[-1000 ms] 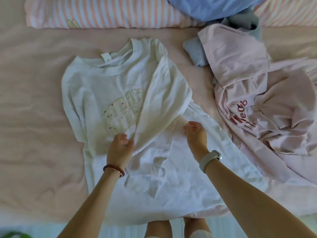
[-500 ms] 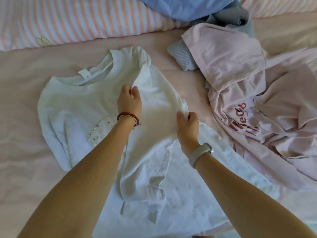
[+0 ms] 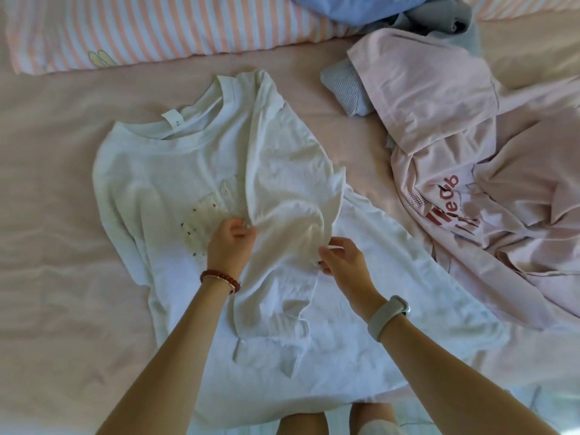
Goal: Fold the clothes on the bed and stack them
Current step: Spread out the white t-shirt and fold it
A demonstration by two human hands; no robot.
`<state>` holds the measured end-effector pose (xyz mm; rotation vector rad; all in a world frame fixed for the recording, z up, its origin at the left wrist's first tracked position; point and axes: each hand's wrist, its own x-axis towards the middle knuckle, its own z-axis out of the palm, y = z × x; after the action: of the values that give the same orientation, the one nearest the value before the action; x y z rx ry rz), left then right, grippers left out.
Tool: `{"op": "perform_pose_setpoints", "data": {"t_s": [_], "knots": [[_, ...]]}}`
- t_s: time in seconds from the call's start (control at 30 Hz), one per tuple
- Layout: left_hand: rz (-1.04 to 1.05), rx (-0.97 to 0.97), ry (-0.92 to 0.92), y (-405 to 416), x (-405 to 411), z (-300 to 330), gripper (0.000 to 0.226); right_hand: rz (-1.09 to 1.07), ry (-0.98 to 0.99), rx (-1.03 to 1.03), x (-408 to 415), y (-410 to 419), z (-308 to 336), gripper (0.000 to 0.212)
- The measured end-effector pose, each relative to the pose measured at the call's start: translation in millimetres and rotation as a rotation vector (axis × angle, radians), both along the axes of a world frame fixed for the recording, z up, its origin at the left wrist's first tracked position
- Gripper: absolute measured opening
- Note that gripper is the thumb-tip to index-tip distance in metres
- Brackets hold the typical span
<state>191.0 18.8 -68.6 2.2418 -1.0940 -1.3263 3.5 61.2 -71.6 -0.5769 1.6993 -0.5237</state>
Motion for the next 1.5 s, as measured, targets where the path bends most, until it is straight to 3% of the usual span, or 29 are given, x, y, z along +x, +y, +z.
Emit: {"op": "perform_pose_setpoints", "data": {"t_s": [0.1,0.2,0.33,0.5,0.6,0.77,0.87,0.93,1.03,1.1,1.17,1.23,1.3,1.37,1.43,1.5], "knots": [[0.024,0.057,-0.133,34.1,5.0,2.9,0.033,0.022,0.09,0.075,8.5,25.3,-2.5,0.014],[-0.026,0.199,-0.007,74.5,11.7,6.9,0.015,0.12,0.107,0.141,19.9,53.3,-2.3,0.016],[-0.105,0.185,0.107,111.6,13.4,13.3,0.02,0.334,0.101,0.151,40.6,88.6,2.5,0.015],[0.185,0.039,0.267,121.9,20.8,22.7,0.019,0.242,0.053,0.062,49.5,106.4,17.0,0.022],[0.038,-0.037,0.141,136.3,30.3,29.2,0.015,0.259,0.035,0.045,49.9,114.2,25.5,0.019],[-0.155,0.207,-0.127,169.7,44.6,20.8,0.028,0.329,-0.033,0.261,44.9,128.4,18.0,0.016],[-0.004,0.245,-0.002,188.0,42.9,12.4,0.027,0.493,0.0,0.322,38.9,139.9,9.9,0.023],[0.07,0.238,0.083,199.7,37.7,9.8,0.026,0.583,0.03,0.285,36.2,148.2,7.2,0.024],[0.038,0.161,-0.101,218.5,29.6,6.5,0.031,0.661,0.285,0.104,34.8,158.7,8.7,0.022],[0.055,0.106,-0.197,228.8,26.3,6.6,0.031,0.723,0.446,-0.163,33.8,165.5,14.5,0.03],[0.047,0.084,-0.279,236.8,27.1,7.3,0.034,0.938,0.501,-0.486,35.5,167.2,20.0,0.041],[0.102,0.037,-0.385,242.4,32.2,10.0,0.031,1.297,0.494,-0.646,39.2,165.9,21.4,0.05],[0.219,-0.026,-0.437,242.2,43.9,13.7,0.029,1.657,0.474,-0.576,46.0,165.6,19.4,0.053],[0.345,-0.057,-0.405,235.0,63.0,15.3,0.03,1.814,0.481,-0.437,54.0,165.2,14.9,0.052],[0.449,-0.013,-0.309,221.4,87.4,13.4,0.032,1.751,0.503,-0.367,67.7,159.8,17.3,0.045],[0.452,0.058,-0.199,206.2,109.0,10.5,0.025,1.556,0.511,-0.392,84.4,151.0,19.9,0.039]]}}
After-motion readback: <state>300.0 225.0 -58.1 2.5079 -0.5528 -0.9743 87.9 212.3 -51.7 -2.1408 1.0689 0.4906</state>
